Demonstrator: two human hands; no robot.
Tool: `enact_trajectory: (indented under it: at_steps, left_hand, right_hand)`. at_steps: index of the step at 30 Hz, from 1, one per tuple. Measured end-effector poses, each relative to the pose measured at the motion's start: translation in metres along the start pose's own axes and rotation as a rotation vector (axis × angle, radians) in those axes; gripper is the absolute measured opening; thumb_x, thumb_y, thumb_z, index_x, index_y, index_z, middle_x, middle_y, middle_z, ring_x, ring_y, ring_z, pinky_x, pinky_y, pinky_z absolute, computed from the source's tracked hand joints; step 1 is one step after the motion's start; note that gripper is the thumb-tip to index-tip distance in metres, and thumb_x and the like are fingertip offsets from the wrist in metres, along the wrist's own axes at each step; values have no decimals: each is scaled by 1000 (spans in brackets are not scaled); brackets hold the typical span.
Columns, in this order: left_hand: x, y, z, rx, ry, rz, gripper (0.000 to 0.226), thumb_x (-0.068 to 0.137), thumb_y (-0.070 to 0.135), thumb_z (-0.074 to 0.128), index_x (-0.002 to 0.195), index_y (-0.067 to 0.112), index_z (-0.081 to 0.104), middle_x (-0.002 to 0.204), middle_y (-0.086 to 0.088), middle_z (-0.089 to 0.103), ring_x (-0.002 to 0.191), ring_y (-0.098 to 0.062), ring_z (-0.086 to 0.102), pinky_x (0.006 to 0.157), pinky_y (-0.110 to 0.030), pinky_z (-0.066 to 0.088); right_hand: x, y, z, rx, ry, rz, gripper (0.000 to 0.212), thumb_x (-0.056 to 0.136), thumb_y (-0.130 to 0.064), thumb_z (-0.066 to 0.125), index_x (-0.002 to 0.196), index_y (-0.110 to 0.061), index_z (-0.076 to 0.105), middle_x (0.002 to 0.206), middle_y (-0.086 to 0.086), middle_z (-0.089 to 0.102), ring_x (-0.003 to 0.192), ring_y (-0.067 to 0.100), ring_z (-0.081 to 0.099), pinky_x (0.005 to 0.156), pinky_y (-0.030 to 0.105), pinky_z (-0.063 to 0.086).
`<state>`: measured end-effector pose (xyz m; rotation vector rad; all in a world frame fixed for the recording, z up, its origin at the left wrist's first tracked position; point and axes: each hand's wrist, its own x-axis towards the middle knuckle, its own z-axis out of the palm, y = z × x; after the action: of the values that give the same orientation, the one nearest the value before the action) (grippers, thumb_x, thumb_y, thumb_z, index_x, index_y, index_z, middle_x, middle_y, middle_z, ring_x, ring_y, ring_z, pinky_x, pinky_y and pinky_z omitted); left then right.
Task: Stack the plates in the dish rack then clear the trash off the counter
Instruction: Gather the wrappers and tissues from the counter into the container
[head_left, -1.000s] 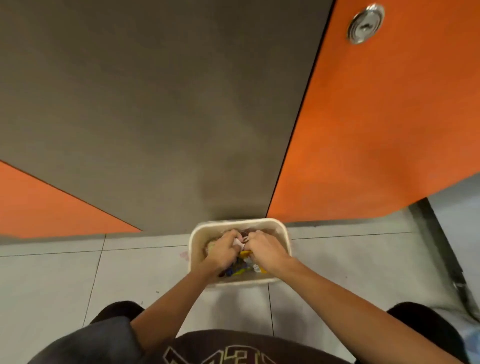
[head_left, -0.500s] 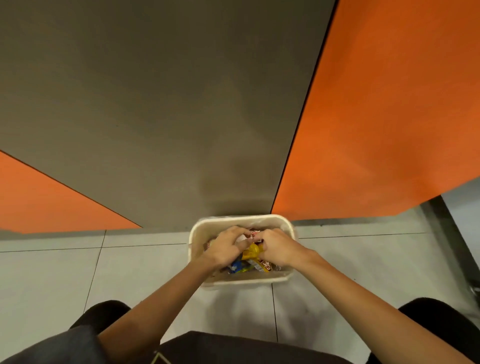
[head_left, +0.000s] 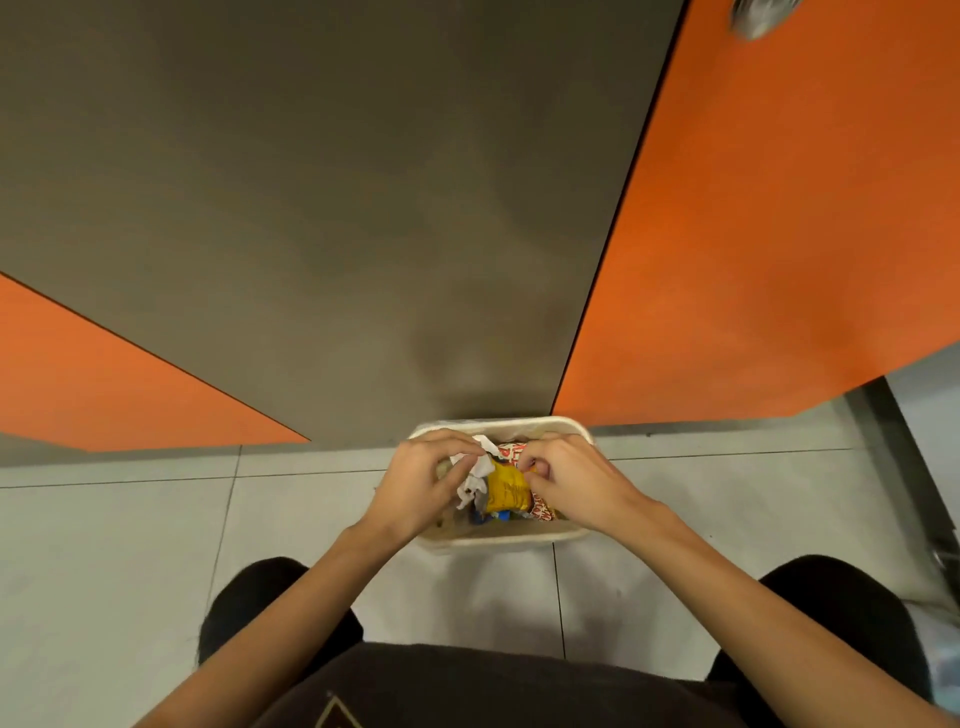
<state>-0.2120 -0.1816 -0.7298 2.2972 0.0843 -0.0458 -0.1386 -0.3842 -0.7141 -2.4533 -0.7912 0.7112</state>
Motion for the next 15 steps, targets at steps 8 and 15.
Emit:
enact_trajectory:
  at_steps: [8, 15]
  left_hand:
    - [-39, 157, -118, -349, 48, -285, 25, 91, -4, 56, 90, 12, 75, 78, -1, 73, 68, -12, 67, 63, -13, 47]
    - [-73, 319, -236, -486, 115, -364, 29, 91, -4, 54, 84, 16, 73, 73, -2, 70, 66, -18, 66, 62, -20, 52]
  right_hand:
    - [-71, -119, -121, 62, 12, 42, 16, 87, -18, 55, 83, -23, 69, 62, -12, 47, 66, 10, 46, 57, 21, 29]
    - [-152, -253, -263, 75, -1, 103, 16, 85, -16, 55, 81, -20, 70, 69, -5, 54, 66, 14, 50, 59, 28, 35]
